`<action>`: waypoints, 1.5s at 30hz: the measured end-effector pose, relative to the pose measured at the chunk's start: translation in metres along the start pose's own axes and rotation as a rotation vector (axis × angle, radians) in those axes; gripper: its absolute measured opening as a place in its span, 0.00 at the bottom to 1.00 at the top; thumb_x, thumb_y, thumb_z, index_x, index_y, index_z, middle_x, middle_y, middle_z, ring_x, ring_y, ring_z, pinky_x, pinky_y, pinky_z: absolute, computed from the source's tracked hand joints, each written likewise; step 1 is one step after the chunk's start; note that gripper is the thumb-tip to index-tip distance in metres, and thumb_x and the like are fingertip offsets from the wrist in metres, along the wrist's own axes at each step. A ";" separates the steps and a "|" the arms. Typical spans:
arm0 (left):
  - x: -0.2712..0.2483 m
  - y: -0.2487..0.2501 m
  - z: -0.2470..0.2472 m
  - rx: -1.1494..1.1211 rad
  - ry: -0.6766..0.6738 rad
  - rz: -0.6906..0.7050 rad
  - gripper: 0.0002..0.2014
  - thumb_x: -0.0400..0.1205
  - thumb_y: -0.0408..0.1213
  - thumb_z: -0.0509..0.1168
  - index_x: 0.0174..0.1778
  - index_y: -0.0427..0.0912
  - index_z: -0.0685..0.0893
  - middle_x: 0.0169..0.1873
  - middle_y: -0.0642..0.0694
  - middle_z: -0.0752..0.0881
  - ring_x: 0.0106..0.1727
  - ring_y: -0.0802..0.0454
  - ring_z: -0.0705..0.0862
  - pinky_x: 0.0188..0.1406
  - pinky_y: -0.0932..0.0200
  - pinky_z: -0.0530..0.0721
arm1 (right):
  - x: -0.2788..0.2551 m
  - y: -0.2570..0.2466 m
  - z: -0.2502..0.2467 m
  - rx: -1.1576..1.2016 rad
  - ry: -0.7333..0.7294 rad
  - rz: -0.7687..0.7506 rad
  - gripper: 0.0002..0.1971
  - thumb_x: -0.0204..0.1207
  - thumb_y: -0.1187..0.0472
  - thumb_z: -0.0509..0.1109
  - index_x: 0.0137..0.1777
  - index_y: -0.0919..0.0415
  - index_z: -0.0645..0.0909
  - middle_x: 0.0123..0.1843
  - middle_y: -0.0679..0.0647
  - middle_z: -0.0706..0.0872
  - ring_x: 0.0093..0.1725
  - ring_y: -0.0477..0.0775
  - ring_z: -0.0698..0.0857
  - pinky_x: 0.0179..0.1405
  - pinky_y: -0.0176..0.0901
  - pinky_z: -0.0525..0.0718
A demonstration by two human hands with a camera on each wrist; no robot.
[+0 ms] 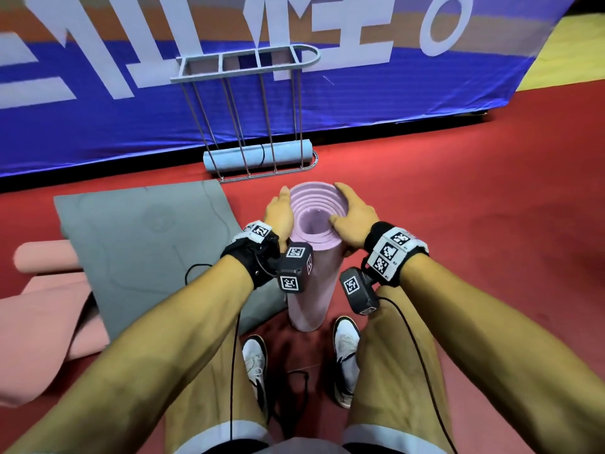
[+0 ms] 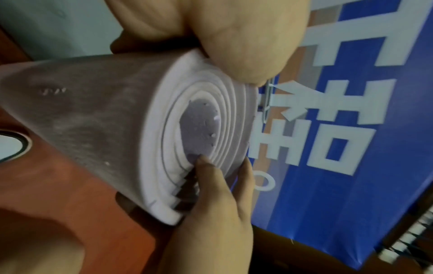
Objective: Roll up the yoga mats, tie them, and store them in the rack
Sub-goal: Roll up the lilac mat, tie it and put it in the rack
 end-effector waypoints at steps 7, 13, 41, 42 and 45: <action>-0.007 -0.013 0.018 -0.007 -0.078 -0.045 0.30 0.93 0.55 0.49 0.79 0.34 0.75 0.69 0.39 0.81 0.68 0.42 0.81 0.61 0.60 0.77 | -0.011 0.016 0.003 -0.042 -0.071 0.040 0.41 0.81 0.63 0.67 0.90 0.47 0.52 0.82 0.59 0.74 0.75 0.63 0.79 0.69 0.39 0.74; -0.006 -0.024 0.022 0.050 -0.090 -0.035 0.27 0.93 0.52 0.49 0.79 0.38 0.76 0.77 0.36 0.78 0.75 0.40 0.77 0.69 0.58 0.73 | -0.006 0.025 0.020 -0.054 -0.079 0.081 0.45 0.80 0.54 0.71 0.90 0.42 0.47 0.82 0.64 0.72 0.74 0.66 0.79 0.72 0.47 0.77; 0.002 -0.086 0.043 0.292 -0.365 0.482 0.70 0.49 0.50 0.92 0.84 0.49 0.57 0.78 0.54 0.70 0.79 0.58 0.71 0.78 0.59 0.70 | 0.001 0.056 0.015 0.084 0.094 0.157 0.36 0.81 0.47 0.69 0.87 0.43 0.59 0.80 0.62 0.76 0.74 0.70 0.78 0.75 0.56 0.76; 0.005 -0.085 0.041 0.284 -0.351 0.486 0.69 0.48 0.54 0.92 0.84 0.51 0.61 0.78 0.56 0.73 0.78 0.57 0.74 0.78 0.54 0.73 | 0.001 0.056 0.015 0.114 0.115 0.153 0.36 0.81 0.45 0.69 0.87 0.44 0.59 0.80 0.62 0.76 0.74 0.69 0.78 0.75 0.55 0.76; 0.015 -0.091 0.028 0.259 -0.279 0.464 0.66 0.43 0.64 0.90 0.80 0.58 0.71 0.72 0.61 0.81 0.74 0.58 0.80 0.72 0.49 0.80 | -0.010 0.060 0.024 0.332 0.164 0.188 0.40 0.72 0.32 0.74 0.81 0.48 0.71 0.73 0.57 0.82 0.68 0.63 0.83 0.68 0.57 0.82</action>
Point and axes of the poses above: each hand's wrist, its own x-axis towards the middle knuckle, its own z-axis out of the palm, y = z × x, the point moved 9 cm from there along x, towards the middle knuckle
